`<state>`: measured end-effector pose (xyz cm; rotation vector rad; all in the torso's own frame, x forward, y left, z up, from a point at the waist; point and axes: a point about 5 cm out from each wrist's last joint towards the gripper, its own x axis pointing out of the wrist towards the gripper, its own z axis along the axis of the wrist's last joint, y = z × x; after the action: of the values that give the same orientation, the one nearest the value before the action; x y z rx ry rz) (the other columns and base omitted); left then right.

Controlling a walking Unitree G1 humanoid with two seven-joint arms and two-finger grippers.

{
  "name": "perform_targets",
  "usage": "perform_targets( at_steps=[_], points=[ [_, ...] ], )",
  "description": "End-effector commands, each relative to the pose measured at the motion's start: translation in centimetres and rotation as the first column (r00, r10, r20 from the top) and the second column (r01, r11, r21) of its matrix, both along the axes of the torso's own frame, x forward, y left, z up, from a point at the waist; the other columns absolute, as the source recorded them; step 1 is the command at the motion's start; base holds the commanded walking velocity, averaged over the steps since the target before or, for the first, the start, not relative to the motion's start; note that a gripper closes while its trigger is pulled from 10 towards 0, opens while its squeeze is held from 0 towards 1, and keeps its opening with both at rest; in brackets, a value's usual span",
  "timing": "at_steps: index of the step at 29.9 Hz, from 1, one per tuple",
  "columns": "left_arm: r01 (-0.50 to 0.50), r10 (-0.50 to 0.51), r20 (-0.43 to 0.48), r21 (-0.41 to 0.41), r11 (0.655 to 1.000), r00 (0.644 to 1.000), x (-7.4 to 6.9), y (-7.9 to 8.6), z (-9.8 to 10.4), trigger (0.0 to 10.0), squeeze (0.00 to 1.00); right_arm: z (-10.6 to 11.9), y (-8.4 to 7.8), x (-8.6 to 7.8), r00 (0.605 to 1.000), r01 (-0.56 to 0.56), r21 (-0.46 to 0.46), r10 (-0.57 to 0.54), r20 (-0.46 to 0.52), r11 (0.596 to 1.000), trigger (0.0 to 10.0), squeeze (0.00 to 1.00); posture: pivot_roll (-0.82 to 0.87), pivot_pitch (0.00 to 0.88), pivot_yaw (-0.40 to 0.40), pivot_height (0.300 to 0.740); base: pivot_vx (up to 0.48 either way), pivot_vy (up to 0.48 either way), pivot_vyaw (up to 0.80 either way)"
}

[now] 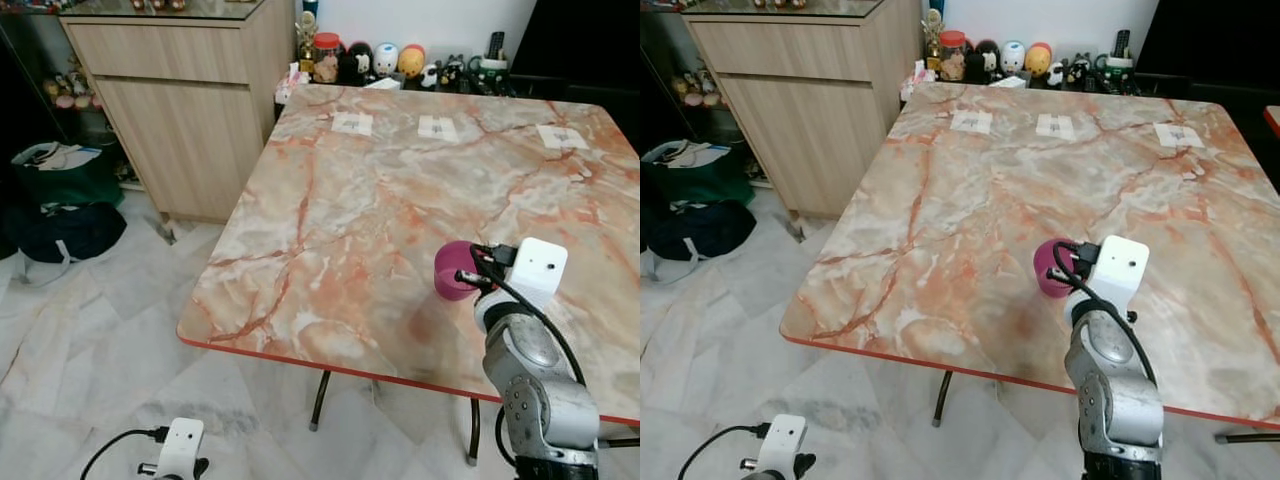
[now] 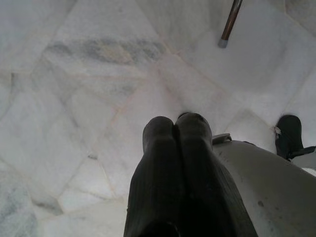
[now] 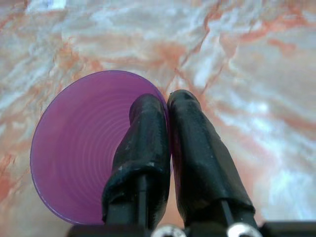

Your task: Setting the table

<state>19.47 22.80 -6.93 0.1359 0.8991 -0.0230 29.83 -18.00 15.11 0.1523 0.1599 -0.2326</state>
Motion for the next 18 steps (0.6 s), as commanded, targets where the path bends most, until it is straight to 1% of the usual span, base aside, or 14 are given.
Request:
perform_targets(
  at_steps=[1,6,8,10,18],
  points=[
    [0.007,-0.007,-0.013,0.008,1.000,1.000,-0.36,-0.07,-0.22,10.0,0.00,0.66,-0.04,0.41,0.999,0.002,-0.001,-0.002,0.046,1.000,10.0,0.00,0.05,0.077,-0.025,0.740,0.000,-0.465,0.00],
    [0.006,-0.006,-0.013,0.008,1.000,1.000,-0.38,-0.10,-0.24,10.0,0.00,0.78,0.05,0.65,0.997,0.001,0.020,-0.003,0.074,1.000,10.0,0.00,0.05,0.078,-0.025,0.740,0.000,-0.469,0.00],
    [0.006,-0.006,-0.015,0.006,1.000,1.000,-0.40,-0.12,-0.26,10.0,0.00,0.80,0.40,0.70,0.996,-0.011,0.025,0.008,0.084,1.000,10.0,0.00,0.05,0.078,-0.025,0.740,0.000,-0.469,-0.78],
    [0.006,-0.006,-0.016,0.005,1.000,1.000,-0.41,-0.14,-0.27,10.0,0.00,0.79,0.48,0.67,0.996,-0.007,0.025,0.005,0.089,1.000,10.0,0.00,0.05,0.077,-0.026,0.740,0.000,-0.469,-0.49],
    [0.004,-0.004,-0.015,0.004,1.000,1.000,-0.41,-0.09,-0.26,10.0,0.00,0.89,0.75,0.89,0.994,-0.013,0.014,0.012,0.108,1.000,10.0,0.00,0.05,0.078,-0.022,0.740,0.000,-0.465,0.00]
  ],
)
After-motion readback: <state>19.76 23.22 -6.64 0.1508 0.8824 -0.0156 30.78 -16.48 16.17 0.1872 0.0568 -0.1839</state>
